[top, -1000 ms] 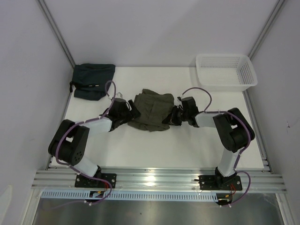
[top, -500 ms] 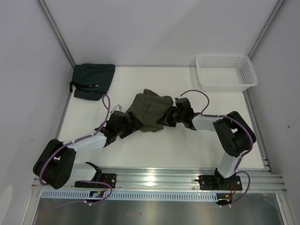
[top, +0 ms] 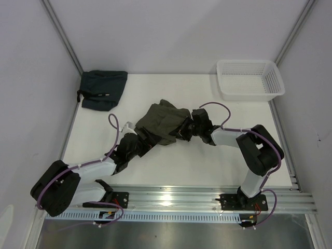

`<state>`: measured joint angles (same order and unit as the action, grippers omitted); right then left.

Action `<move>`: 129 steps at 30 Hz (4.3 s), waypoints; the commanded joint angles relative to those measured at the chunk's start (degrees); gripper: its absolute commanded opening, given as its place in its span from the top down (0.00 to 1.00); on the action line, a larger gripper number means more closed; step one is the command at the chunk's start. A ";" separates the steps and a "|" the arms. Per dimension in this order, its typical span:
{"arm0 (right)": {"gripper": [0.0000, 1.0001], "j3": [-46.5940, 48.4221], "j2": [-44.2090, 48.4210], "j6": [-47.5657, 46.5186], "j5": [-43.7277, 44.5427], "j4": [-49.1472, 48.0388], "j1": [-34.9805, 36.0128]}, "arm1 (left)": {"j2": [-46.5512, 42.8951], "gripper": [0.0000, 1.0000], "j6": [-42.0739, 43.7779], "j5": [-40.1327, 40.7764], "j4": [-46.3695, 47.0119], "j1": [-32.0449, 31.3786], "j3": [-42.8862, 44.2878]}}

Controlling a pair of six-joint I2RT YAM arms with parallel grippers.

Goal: Fold and stack the shorts
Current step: Neatly place the folded shorts to the corner

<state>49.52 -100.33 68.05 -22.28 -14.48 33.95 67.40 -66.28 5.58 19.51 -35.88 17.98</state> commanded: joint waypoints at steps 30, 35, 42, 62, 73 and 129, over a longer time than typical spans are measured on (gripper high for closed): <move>1.00 -1.70 3.66 6.92 -1.36 -5.64 2.52 | 17.14 0.01 -13.52 9.89 34.44 -4.82 -3.56; 1.00 -1.97 3.92 6.92 -1.01 -5.47 2.61 | 21.81 0.01 -15.37 8.30 41.31 -5.08 -5.75; 1.00 -2.32 2.95 7.71 -1.36 -7.23 2.87 | 19.44 0.01 -16.42 11.73 37.80 -6.57 -7.96; 1.00 -5.31 5.76 8.50 -1.71 -7.93 3.57 | 27.87 0.01 -19.23 15.16 40.08 -7.10 -2.06; 1.00 -6.10 7.61 8.33 -1.01 -6.52 2.79 | 29.46 0.01 -18.53 12.87 44.12 -6.21 -5.50; 0.12 -31.67 -3.72 -0.56 28.35 -48.36 12.98 | 19.88 0.01 15.66 8.48 12.75 5.47 8.04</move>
<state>19.94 -100.40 66.89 1.45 -62.94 45.82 85.62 -51.92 15.20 29.30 -30.79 25.10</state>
